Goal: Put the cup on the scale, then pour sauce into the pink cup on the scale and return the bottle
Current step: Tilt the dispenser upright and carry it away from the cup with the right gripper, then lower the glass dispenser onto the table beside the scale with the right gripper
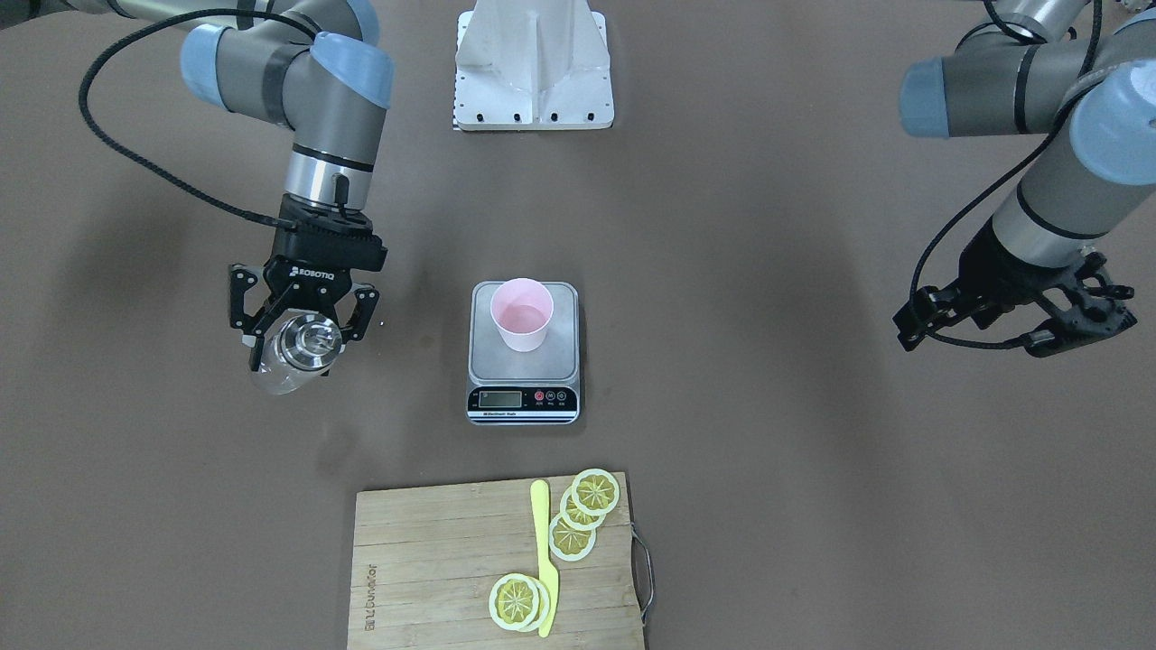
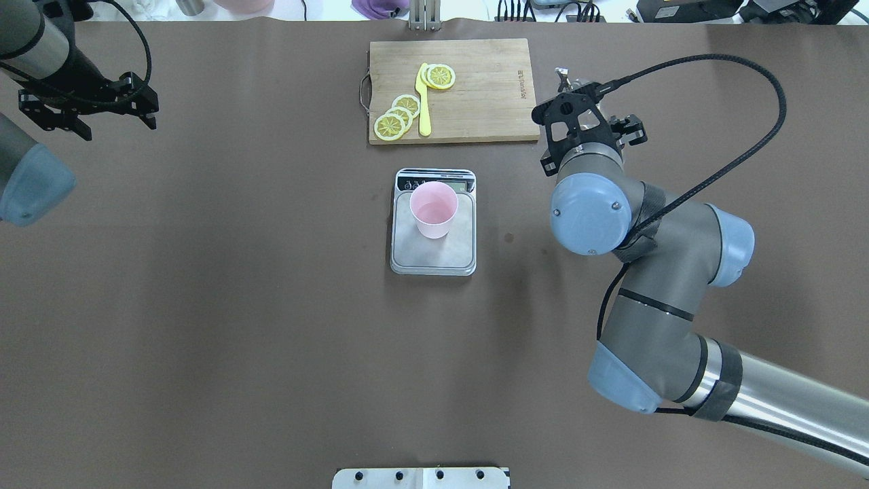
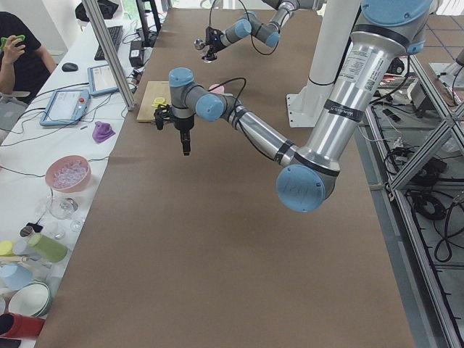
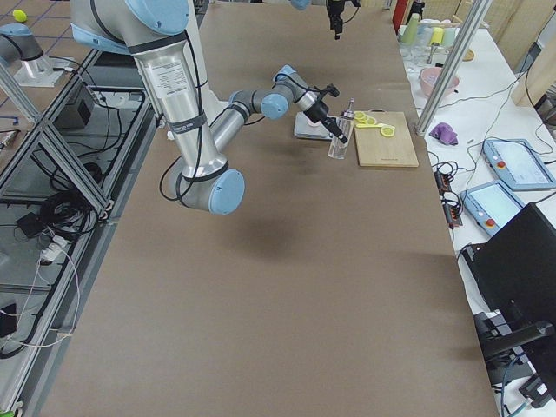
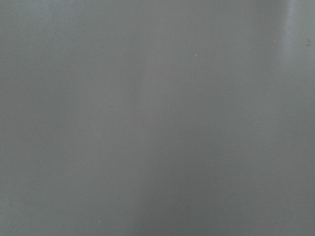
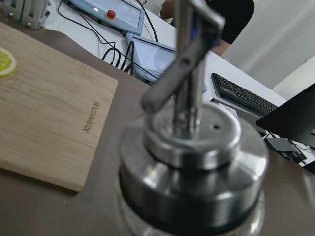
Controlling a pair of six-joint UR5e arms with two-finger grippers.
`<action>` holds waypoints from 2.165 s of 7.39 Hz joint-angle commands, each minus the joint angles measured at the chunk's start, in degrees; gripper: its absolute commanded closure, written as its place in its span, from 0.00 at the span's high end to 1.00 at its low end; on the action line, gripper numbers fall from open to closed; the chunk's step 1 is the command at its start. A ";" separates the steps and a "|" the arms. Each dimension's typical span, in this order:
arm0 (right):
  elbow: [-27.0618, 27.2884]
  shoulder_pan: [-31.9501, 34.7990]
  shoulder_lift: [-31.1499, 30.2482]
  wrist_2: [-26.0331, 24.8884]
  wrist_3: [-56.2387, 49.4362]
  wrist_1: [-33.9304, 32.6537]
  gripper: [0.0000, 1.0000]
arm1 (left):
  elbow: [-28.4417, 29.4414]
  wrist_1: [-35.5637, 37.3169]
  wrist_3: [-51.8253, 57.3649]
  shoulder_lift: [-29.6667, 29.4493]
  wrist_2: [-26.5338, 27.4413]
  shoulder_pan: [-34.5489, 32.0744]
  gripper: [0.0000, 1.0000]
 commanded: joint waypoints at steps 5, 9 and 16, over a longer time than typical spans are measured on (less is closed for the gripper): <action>-1.82 9.80 -12.38 21.38 9.40 24.89 0.00 | -1.96 2.04 -0.01 -0.61 0.24 -0.78 0.98; -8.50 9.71 -15.93 17.96 9.95 40.24 0.00 | -1.96 2.04 -0.10 -0.44 0.33 -0.70 0.98; -12.46 7.78 -15.58 15.14 10.92 40.34 0.00 | -1.96 2.04 -0.62 -0.79 0.33 -0.61 0.98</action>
